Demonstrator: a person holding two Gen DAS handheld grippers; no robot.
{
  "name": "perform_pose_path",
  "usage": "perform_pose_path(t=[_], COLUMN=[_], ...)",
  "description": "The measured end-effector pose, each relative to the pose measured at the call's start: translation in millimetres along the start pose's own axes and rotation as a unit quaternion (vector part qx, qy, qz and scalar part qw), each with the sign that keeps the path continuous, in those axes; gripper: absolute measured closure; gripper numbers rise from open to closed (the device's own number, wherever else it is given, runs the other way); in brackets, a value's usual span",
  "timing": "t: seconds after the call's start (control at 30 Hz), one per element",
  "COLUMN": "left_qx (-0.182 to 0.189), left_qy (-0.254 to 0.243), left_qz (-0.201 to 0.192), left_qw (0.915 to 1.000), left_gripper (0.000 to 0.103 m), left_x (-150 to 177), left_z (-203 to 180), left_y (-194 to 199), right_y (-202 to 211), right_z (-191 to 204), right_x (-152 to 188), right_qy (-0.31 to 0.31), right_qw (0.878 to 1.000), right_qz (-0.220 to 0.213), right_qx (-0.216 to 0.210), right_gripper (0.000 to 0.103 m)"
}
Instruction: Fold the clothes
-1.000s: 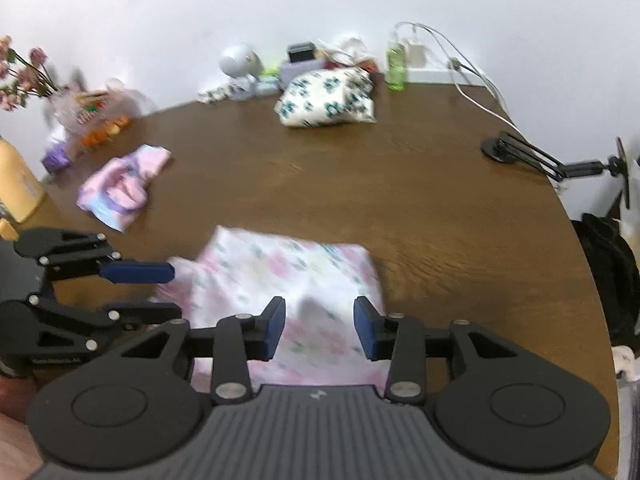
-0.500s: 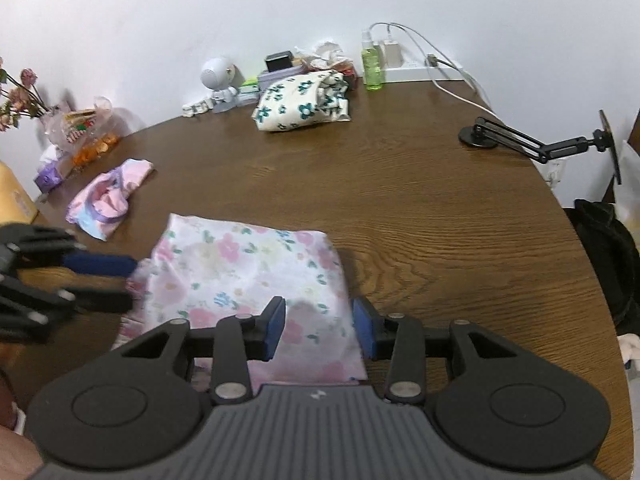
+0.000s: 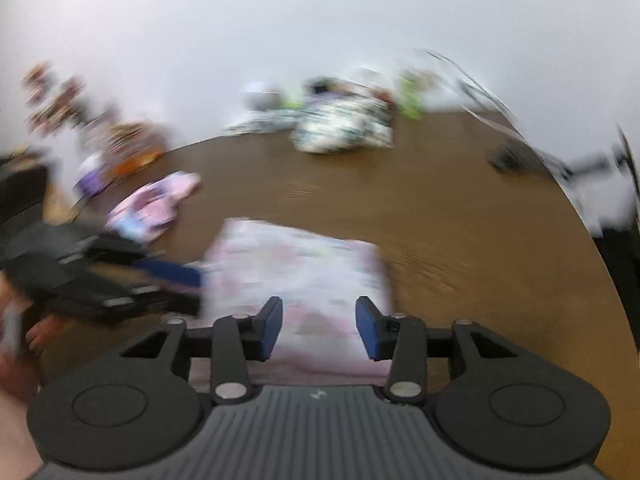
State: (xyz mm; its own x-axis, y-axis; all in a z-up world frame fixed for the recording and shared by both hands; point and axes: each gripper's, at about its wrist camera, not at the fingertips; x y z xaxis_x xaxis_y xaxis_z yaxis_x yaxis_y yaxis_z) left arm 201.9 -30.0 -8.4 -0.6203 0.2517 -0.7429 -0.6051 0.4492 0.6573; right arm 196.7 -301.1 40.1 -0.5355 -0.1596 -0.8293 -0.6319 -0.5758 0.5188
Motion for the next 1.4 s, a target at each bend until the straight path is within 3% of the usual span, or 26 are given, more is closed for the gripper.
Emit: perform_pose_path(t=[0.07,0.1,0.17,0.27,0.37,0.43,0.47,0.5,0.6,0.67,0.77,0.8,0.9,1.0,1.1,1.27,1.33,1.4], left_qx=[-0.021,-0.028,-0.036,-0.041,-0.044,-0.047,-0.048,-0.048,-0.047,-0.046,-0.046,-0.046,-0.048,-0.049,-0.049,-0.048,-0.048,-0.047], left_qy=[-0.004,-0.006,-0.010,-0.022,-0.039,-0.055,-0.062,-0.067,-0.071,-0.071,-0.073,-0.073,-0.075,-0.076,-0.076,-0.075,-0.073,-0.072], left_qz=[0.011,0.015,0.022,0.026,0.025,0.024,0.024,0.022,0.020,0.017,0.015,0.015,0.014,0.014,0.013,0.014,0.013,0.013], left_qw=[0.9997,0.9995,0.9991,0.9986,0.9980,0.9971,0.9967,0.9963,0.9962,0.9962,0.9962,0.9961,0.9959,0.9958,0.9958,0.9959,0.9961,0.9962], left_gripper=[0.067,0.067,0.067,0.068,0.069,0.069,0.068,0.068,0.068,0.068,0.068,0.068,0.068,0.068,0.068,0.068,0.068,0.068], left_x=[7.1,10.8,18.0,27.2,34.7,36.4,37.2,38.1,39.1,40.0,41.1,40.9,41.1,42.0,42.1,42.3,42.7,42.7], left_z=[4.7,6.4,9.2,10.1,8.8,5.5,4.0,2.7,0.4,-0.1,-0.7,-0.8,-1.0,-1.0,-0.8,-1.3,-1.0,-0.8], left_y=[-2.7,-5.0,-11.0,-18.4,-22.5,-21.9,-21.4,-21.0,-20.4,-19.7,-19.2,-19.3,-19.2,-18.6,-18.2,-17.5,-17.1,-17.0], right_y=[0.9,-3.0,-14.3,-41.7,-63.6,-77.7,-82.9,-84.0,-81.7,-76.1,-64.8,-61.4,-67.1,-84.8,-100.5,-104.9,-103.0,-102.2], right_z=[27.5,39.7,60.1,76.4,79.3,84.0,85.9,84.9,77.6,69.7,56.0,54.6,57.0,68.3,74.7,84.1,84.5,80.7], right_x=[1.3,3.8,9.2,17.7,23.5,29.4,31.9,31.1,23.6,15.3,2.5,-0.3,8.3,30.1,43.1,35.5,28.4,23.5], right_qy=[0.050,0.073,0.111,0.141,0.145,0.163,0.179,0.185,0.197,0.225,0.283,0.295,0.342,0.378,0.388,0.335,0.302,0.271], right_qw=[0.999,0.997,0.994,0.986,0.983,0.976,0.970,0.966,0.956,0.939,0.900,0.892,0.878,0.871,0.873,0.911,0.929,0.944], right_qz=[-0.004,-0.003,-0.004,-0.011,0.005,0.021,0.026,0.028,0.030,0.026,0.017,0.021,0.038,0.057,0.066,0.069,0.068,0.069], right_qx=[-0.009,-0.004,0.019,0.087,0.113,0.143,0.163,0.177,0.214,0.258,0.332,0.340,0.334,0.308,0.289,0.228,0.203,0.177], right_gripper=[0.030,0.027,0.027,0.027,0.028,0.038,0.055,0.078,0.094,0.096,0.098,0.098,0.098,0.098,0.097,0.094,0.088,0.065])
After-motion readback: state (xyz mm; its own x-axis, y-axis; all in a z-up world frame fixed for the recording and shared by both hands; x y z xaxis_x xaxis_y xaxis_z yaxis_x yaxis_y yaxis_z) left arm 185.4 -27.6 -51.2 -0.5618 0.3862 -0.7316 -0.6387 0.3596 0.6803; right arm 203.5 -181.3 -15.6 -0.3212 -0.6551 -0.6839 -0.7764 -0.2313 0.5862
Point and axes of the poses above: each gripper's, at about its wrist camera, not at the fingertips, and y roughly against the way its jaws point, z to its left, x to its underside, and after that the axes turned 6 degrees about -z, right-handed
